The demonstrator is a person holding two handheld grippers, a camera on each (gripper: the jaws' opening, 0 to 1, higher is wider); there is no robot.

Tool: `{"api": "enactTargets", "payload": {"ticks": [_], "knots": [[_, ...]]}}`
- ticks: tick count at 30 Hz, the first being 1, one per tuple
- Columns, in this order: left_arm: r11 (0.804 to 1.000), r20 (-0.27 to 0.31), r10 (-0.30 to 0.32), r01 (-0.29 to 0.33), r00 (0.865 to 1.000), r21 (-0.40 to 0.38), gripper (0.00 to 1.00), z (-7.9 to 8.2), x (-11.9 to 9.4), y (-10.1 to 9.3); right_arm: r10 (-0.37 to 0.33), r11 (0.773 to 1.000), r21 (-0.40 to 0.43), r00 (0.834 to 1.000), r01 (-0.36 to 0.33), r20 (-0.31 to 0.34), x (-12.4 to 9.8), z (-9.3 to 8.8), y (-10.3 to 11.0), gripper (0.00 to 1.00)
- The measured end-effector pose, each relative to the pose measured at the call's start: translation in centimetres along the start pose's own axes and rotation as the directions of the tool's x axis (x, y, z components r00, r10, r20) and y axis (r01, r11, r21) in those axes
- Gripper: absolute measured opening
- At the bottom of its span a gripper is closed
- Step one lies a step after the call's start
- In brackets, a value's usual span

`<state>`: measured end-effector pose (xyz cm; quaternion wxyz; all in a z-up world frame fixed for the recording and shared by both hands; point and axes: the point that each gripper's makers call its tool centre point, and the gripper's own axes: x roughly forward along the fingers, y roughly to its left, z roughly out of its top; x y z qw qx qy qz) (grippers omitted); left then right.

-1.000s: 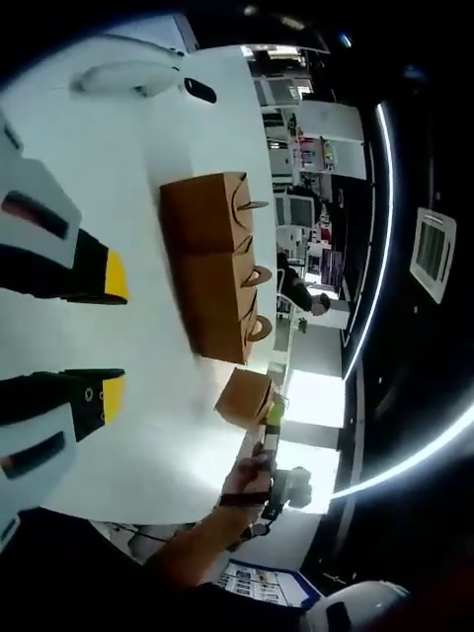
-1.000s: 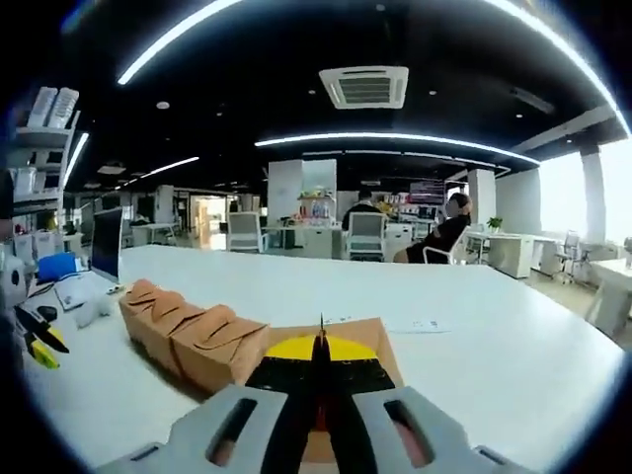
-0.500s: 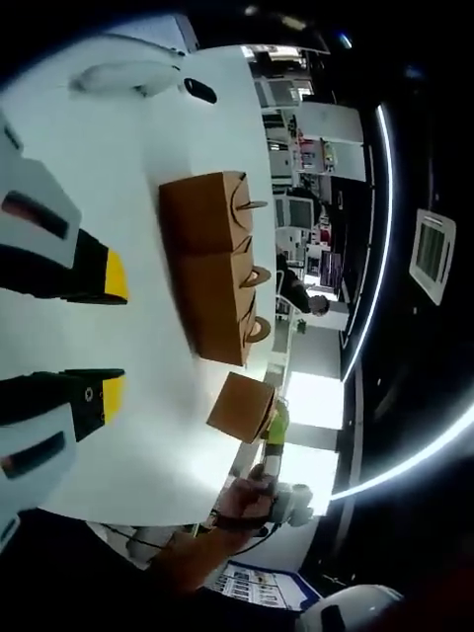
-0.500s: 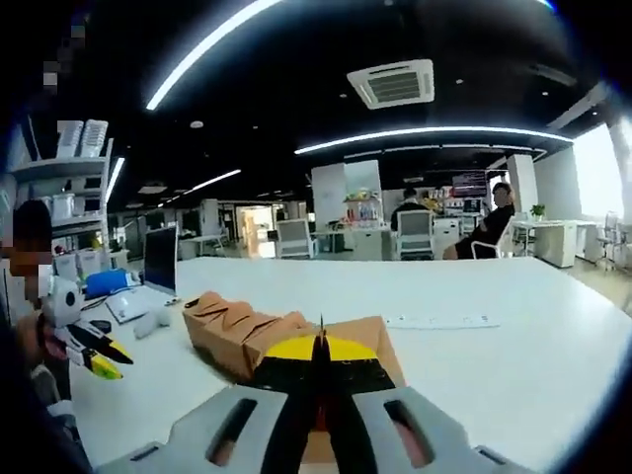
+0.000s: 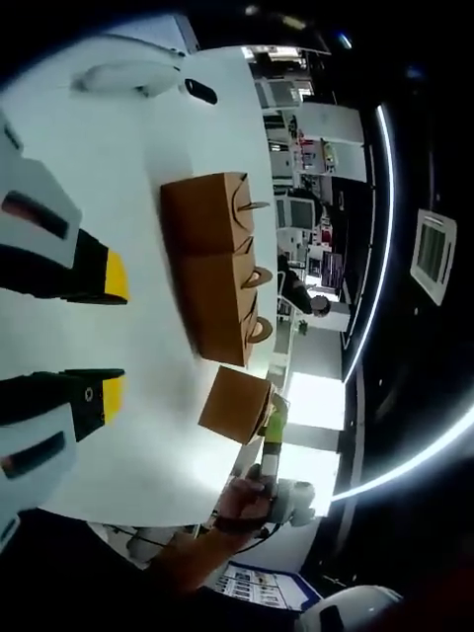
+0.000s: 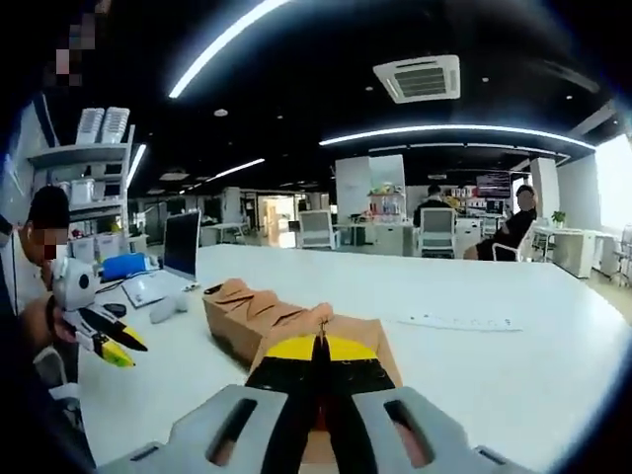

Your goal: Pick up one paper box from the group, open the paper box, and remove the item inside

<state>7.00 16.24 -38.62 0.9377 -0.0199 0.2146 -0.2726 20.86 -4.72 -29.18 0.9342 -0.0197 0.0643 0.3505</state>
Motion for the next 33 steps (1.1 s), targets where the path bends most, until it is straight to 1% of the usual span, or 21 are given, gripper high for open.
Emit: {"api": "enactTargets", "payload": {"ticks": [1, 4, 6, 9, 11, 14, 18, 25, 28, 33], "knots": [[1.0, 0.002, -0.002, 0.002, 1.0, 0.0, 0.28, 0.0, 0.0, 0.0, 0.017, 1.0, -0.009, 1.0, -0.017, -0.001, 0.1, 0.0, 0.4, 0.03], [1.0, -0.008, 0.0, 0.0, 1.0, -0.01, 0.28, -0.4, 0.3, 0.2, 0.034, 0.999, -0.015, 0.999, -0.034, -0.005, 0.4, 0.0, 1.1, 0.03], [1.0, -0.007, -0.003, 0.003, 1.0, -0.016, 0.28, -0.3, 0.3, 0.2, 0.048, 0.999, -0.013, 0.999, -0.048, -0.006, 0.6, 0.0, 1.5, 0.03], [0.998, 0.036, -0.034, 0.035, 0.999, -0.044, 0.28, 0.8, 0.1, -0.3, 0.081, 0.997, -0.005, 0.997, -0.081, -0.013, 0.9, -0.2, 2.2, 0.03], [0.998, 0.044, -0.035, 0.038, 0.998, -0.049, 0.28, 1.0, 0.0, -0.3, 0.099, 0.995, -0.002, 0.995, -0.099, -0.016, 1.0, -0.3, 2.7, 0.03], [0.998, 0.038, -0.032, 0.033, 0.999, -0.051, 0.28, 0.8, 0.0, -0.2, 0.124, 0.992, -0.008, 0.992, -0.124, -0.021, 1.3, -0.6, 3.5, 0.03], [0.997, 0.049, -0.031, 0.035, 0.998, -0.071, 0.28, 0.9, 0.0, -0.2, 0.161, 0.987, -0.01, 0.986, -0.161, -0.039, 1.7, -1.4, 4.6, 0.03], [0.998, 0.029, -0.028, 0.029, 0.999, -0.06, 0.28, 0.3, 0.2, -0.3, 0.214, 0.976, -0.02, 0.976, -0.215, -0.05, 2.0, -1.4, 6.1, 0.03], [0.998, 0.031, -0.029, 0.03, 0.999, -0.058, 0.28, 0.3, 0.2, -0.3, 0.228, 0.973, -0.024, 0.972, -0.23, -0.049, 2.1, -1.4, 6.6, 0.03], [0.998, 0.031, -0.021, 0.023, 0.999, -0.061, 0.28, 0.2, 0.1, -0.1, 0.268, 0.962, -0.035, 0.961, -0.27, -0.067, 2.6, -2.0, 7.9, 0.02]]}}
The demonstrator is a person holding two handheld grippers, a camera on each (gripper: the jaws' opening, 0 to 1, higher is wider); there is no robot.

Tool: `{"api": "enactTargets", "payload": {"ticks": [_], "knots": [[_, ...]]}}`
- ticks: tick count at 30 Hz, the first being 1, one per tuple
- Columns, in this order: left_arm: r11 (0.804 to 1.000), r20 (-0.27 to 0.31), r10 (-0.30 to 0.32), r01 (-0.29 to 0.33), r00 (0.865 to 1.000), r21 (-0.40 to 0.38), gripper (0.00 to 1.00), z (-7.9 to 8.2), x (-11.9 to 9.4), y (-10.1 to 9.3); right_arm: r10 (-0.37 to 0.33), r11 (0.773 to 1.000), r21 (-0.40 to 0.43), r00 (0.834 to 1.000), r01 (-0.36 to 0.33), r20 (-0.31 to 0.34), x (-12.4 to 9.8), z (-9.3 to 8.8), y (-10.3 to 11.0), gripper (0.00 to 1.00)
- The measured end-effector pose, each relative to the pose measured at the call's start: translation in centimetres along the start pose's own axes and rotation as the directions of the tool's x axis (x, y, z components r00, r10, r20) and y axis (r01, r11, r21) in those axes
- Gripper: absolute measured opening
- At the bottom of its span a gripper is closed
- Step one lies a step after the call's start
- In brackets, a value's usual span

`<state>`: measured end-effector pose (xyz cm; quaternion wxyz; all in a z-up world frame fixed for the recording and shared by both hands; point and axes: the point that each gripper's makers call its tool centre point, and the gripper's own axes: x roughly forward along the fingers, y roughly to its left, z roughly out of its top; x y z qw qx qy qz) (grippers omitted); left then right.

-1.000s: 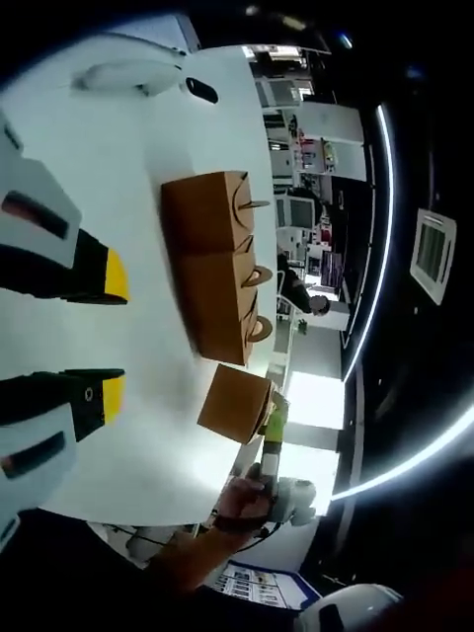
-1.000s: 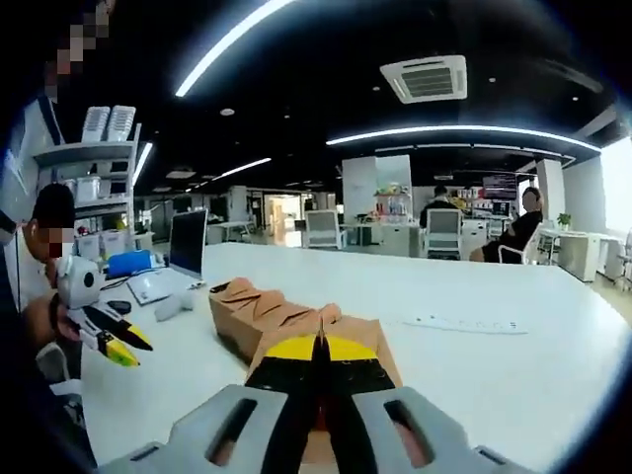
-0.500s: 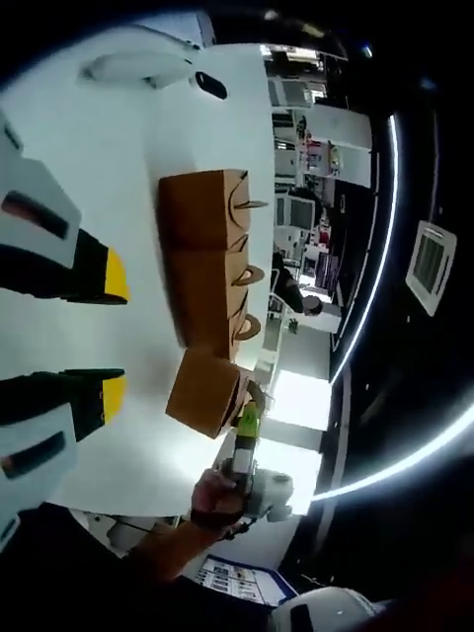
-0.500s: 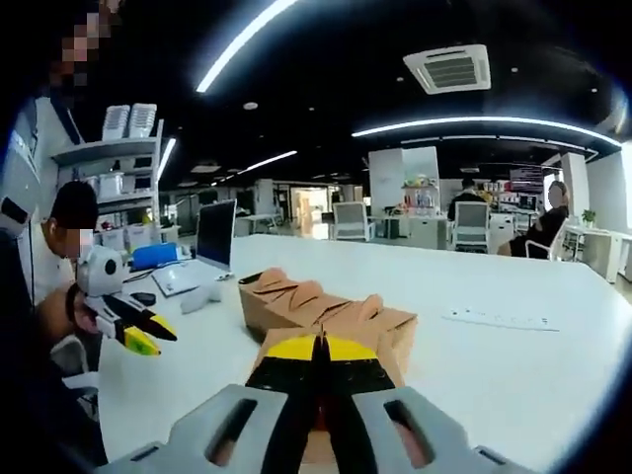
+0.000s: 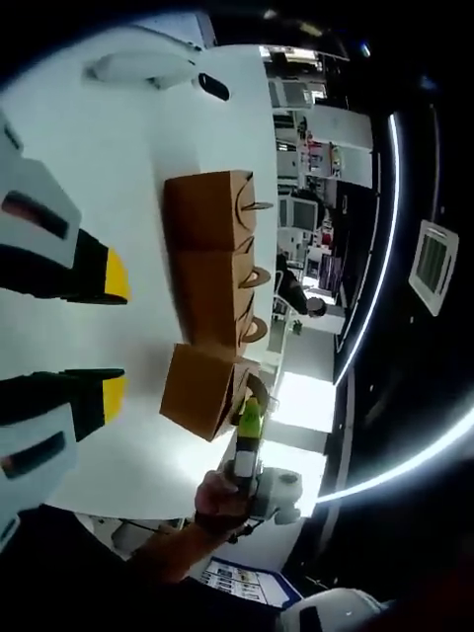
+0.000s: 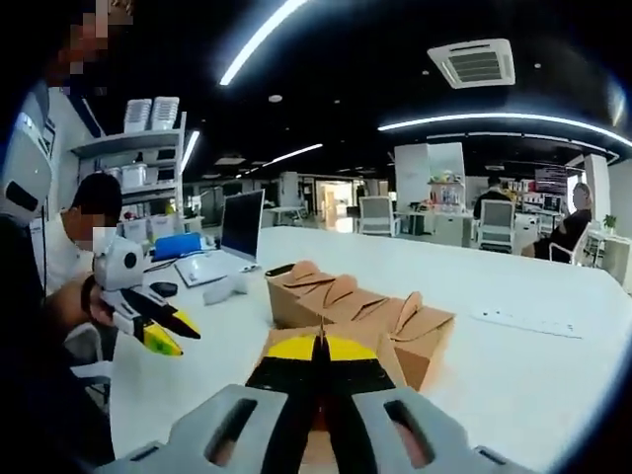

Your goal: Pick up one paper box from the group, open the paper box, and remove the item inside

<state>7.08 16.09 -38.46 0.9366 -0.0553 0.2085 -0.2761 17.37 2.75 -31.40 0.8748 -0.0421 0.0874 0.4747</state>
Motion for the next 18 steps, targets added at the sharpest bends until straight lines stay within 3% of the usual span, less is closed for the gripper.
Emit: {"api": "enactTargets", "payload": {"ticks": [18], "knots": [[1.0, 0.007, 0.001, 0.0, 1.0, -0.011, 0.28, -0.3, 0.0, 0.1, 0.148, 0.988, -0.033, 0.989, -0.148, -0.021, 1.8, 0.0, 4.4, 0.02]]}}
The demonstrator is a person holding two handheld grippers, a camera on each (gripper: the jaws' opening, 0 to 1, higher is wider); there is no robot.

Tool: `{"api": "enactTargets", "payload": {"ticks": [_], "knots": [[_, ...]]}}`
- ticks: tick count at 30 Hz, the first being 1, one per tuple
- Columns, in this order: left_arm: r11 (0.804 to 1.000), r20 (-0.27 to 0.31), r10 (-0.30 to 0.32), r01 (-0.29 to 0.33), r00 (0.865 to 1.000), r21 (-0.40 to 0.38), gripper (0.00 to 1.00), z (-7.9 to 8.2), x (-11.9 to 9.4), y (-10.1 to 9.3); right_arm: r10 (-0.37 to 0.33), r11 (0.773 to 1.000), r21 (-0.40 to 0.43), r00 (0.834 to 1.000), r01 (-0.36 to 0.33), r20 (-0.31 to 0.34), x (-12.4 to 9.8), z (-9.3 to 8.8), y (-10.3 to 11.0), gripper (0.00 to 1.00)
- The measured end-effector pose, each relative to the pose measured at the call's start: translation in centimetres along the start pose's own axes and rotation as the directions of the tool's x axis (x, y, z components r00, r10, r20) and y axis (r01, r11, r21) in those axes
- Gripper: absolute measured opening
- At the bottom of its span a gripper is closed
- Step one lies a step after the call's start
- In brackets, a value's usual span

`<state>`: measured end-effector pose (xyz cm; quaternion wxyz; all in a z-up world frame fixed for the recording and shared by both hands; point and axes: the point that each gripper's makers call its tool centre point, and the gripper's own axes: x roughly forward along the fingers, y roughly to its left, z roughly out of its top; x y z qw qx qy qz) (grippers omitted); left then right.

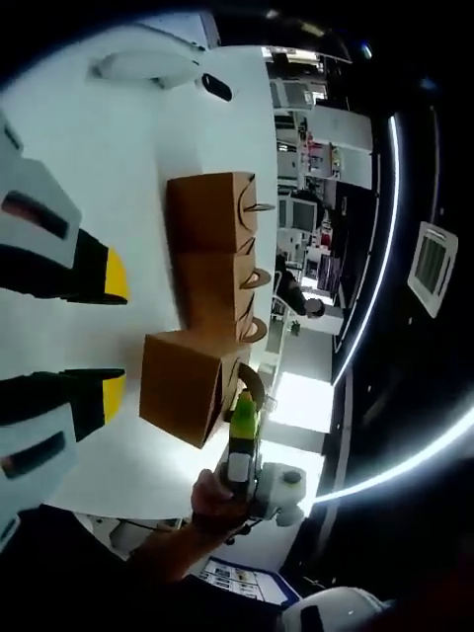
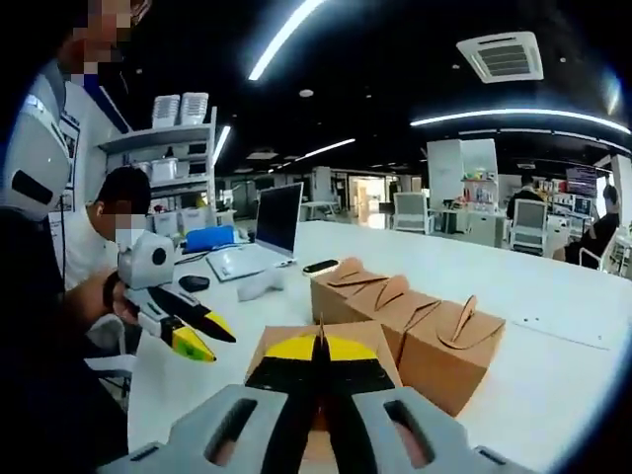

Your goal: Pick up one paper box from the group, open the paper box, and remove the item inside

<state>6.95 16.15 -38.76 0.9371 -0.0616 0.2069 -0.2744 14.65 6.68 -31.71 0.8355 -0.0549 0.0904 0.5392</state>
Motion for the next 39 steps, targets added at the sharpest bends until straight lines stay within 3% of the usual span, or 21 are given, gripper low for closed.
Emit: {"api": "enactTargets", "payload": {"ticks": [7, 15, 24, 27, 39], "knots": [[1.0, 0.01, 0.008, -0.008, 1.0, -0.004, 0.28, 0.1, -0.1, 0.2, 0.037, 0.999, -0.016, 0.999, -0.037, -0.024, 0.3, -0.5, 0.8, 0.02], [1.0, -0.01, 0.016, -0.016, 1.0, -0.013, 0.29, -0.8, -0.5, 0.3, 0.111, 0.991, -0.071, 0.992, -0.114, -0.054, 1.1, -0.8, 2.3, 0.02], [1.0, 0.0, 0.018, -0.018, 1.0, -0.014, 0.29, -0.4, -0.6, 0.6, 0.174, 0.983, -0.058, 0.984, -0.175, -0.029, 1.2, -0.3, 2.7, 0.02], [1.0, -0.002, 0.016, -0.016, 1.0, -0.01, 0.29, -0.4, -0.5, 0.6, 0.208, 0.977, -0.043, 0.978, -0.208, 0.004, 1.1, 0.1, 2.6, 0.02], [1.0, -0.004, 0.019, -0.019, 1.0, -0.005, 0.28, -0.7, -0.9, 1.0, 0.343, 0.935, -0.086, 0.939, -0.344, -0.032, 0.8, -1.0, 3.2, 0.03]]}}
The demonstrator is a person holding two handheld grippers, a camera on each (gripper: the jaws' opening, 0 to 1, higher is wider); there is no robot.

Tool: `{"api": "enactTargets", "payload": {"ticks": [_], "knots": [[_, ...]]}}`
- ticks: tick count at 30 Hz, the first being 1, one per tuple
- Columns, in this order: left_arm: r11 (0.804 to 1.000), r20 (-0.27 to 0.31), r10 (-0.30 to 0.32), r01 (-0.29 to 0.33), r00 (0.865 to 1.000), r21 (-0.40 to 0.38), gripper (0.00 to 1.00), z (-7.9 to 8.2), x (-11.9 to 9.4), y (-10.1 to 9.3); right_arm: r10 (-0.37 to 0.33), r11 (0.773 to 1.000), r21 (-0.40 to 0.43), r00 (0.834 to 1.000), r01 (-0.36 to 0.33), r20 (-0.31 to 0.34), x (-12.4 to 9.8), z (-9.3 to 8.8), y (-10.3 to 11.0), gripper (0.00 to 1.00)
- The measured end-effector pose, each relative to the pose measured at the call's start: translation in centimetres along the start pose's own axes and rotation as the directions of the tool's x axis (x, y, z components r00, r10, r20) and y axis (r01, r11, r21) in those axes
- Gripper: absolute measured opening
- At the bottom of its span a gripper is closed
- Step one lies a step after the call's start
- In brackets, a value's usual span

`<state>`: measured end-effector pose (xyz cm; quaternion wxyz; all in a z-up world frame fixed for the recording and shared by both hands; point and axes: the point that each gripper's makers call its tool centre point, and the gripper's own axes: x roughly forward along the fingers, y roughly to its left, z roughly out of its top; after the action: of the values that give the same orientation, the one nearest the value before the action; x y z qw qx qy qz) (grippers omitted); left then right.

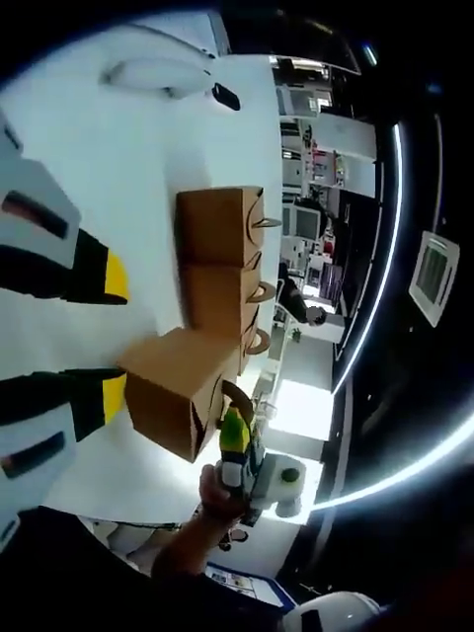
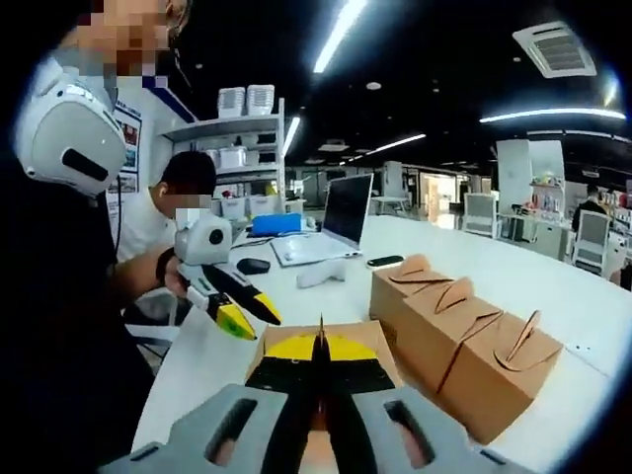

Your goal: Pick up one paper box from the group, open the paper box, and remove the item inside

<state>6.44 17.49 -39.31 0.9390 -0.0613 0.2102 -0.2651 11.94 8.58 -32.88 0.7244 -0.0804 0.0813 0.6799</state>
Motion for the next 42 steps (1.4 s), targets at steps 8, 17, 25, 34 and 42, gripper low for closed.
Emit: {"api": "enactTargets", "payload": {"ticks": [8, 17, 25, 34, 42], "knots": [[1.0, -0.009, 0.011, -0.012, 1.0, -0.012, 0.28, -0.1, -0.4, 0.6, 0.086, 0.996, -0.039, 0.996, -0.086, 0.014, 0.4, -0.1, 0.8, 0.03], [1.0, -0.011, 0.013, -0.013, 1.0, -0.01, 0.29, -0.1, -0.2, 0.6, 0.171, 0.985, -0.024, 0.985, -0.17, 0.031, 0.5, -1.0, 1.3, 0.03], [0.999, -0.018, 0.026, -0.027, 0.999, -0.027, 0.29, -0.6, -0.2, 1.0, 0.187, 0.981, -0.051, 0.982, -0.185, 0.034, 0.8, -0.9, 1.8, 0.03], [0.999, -0.022, 0.022, -0.022, 1.0, -0.027, 0.29, -0.6, 0.0, 0.8, 0.207, 0.977, -0.057, 0.978, -0.205, 0.039, 1.1, -1.4, 1.8, 0.03], [0.998, -0.021, 0.038, -0.039, 0.999, -0.042, 0.29, -0.8, 0.0, 1.4, 0.217, 0.976, -0.046, 0.975, -0.214, 0.047, 1.3, -1.5, 1.8, 0.03]]}}
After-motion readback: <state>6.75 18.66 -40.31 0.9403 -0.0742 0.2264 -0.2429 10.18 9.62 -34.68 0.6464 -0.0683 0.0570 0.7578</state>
